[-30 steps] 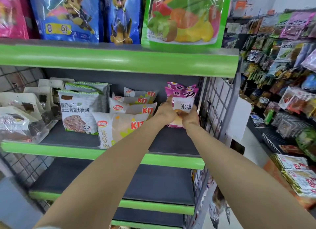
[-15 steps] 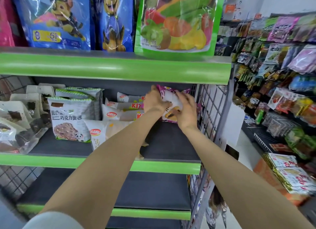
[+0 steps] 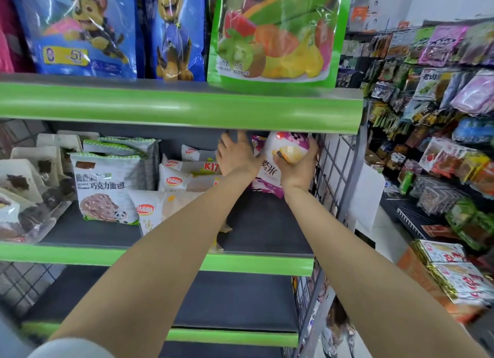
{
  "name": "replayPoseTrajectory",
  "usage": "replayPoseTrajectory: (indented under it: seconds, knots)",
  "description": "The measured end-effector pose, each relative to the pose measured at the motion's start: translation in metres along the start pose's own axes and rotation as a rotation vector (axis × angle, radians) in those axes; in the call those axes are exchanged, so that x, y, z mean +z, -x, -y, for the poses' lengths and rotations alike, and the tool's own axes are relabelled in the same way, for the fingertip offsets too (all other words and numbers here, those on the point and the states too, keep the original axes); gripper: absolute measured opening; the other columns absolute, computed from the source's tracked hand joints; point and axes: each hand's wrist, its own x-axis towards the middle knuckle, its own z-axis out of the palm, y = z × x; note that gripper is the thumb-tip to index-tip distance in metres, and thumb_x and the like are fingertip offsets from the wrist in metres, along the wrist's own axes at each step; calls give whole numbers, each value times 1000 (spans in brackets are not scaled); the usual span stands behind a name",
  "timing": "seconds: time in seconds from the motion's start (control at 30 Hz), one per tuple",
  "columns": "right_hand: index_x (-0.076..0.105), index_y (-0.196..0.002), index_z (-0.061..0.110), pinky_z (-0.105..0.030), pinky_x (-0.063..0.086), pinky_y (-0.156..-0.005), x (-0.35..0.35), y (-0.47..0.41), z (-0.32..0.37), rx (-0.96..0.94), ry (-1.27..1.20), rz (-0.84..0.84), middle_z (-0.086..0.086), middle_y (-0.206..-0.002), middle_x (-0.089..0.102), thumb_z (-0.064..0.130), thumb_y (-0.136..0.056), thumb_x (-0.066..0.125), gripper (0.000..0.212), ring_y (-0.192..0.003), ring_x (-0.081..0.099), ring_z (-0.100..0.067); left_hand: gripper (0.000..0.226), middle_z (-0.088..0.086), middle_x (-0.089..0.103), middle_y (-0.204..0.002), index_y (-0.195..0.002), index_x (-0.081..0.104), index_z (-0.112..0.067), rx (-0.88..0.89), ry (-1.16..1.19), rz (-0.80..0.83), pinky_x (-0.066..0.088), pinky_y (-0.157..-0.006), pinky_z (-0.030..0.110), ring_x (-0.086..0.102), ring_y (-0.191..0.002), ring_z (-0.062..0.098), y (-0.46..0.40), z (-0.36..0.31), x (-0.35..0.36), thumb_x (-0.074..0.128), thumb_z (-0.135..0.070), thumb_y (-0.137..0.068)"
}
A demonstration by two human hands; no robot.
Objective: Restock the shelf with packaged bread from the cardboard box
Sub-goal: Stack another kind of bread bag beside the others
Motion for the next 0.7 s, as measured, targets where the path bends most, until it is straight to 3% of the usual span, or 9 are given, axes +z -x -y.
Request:
replayPoseTrajectory:
  seconds: [0.07, 0.17, 0.3, 0.43, 0.6, 0.7]
  knots:
    - [23, -147, 22, -26, 30, -105, 0, 1, -3, -110, 181, 36, -12, -140, 36, 6, -77, 74, 88, -128, 41, -22, 53, 15, 41, -141, -141, 33, -17, 90, -60, 74, 37, -106, 44, 41, -130, 34, -4, 1, 0, 54, -26, -93]
    - [18, -147, 26, -37, 38, -105, 7, 4, -11, -200, 403, 134, -13, -137, 33, 10, -77, 74, 92, -124, 44, -30, 56, 18, 54, -129, -142, 25, -9, 96, -13, 166, 48, -94, 42, 55, -117, 34, -4, -2, 3, 50, -3, -91]
    - [10, -149, 31, -40, 36, -107, 9, 3, -23, -85, 594, 297, -14, -143, 25, 8, -77, 74, 99, -129, 40, -35, 62, 19, 51, -126, -142, 22, -11, 119, -11, 148, 50, -82, 37, 60, -108, 34, -1, -3, 8, 54, -2, -90]
    - [5, -150, 32, -37, 33, -108, 1, 0, -23, -58, 547, 402, -13, -146, 20, 8, -76, 75, 104, -133, 36, -34, 58, 14, 45, -138, -142, 39, -14, 159, -103, 264, 47, -100, 38, 53, -120, 31, -10, 2, 15, 56, 1, -88]
    - [2, -149, 36, -43, 39, -106, -3, 4, -16, -58, 650, 403, -13, -147, 19, 14, -77, 75, 106, -134, 35, -33, 59, 12, 48, -134, -140, 42, -20, 170, -163, 239, 47, -100, 42, 54, -118, 30, -10, 0, 14, 56, 0, -86]
    - [6, -150, 31, -42, 39, -102, -7, 11, -7, -79, 726, 385, -14, -148, 13, 19, -80, 72, 97, -137, 23, -32, 50, 11, 51, -130, -135, 46, -19, 182, -193, 204, 47, -98, 42, 52, -119, 29, -7, -1, 8, 56, -7, -87]
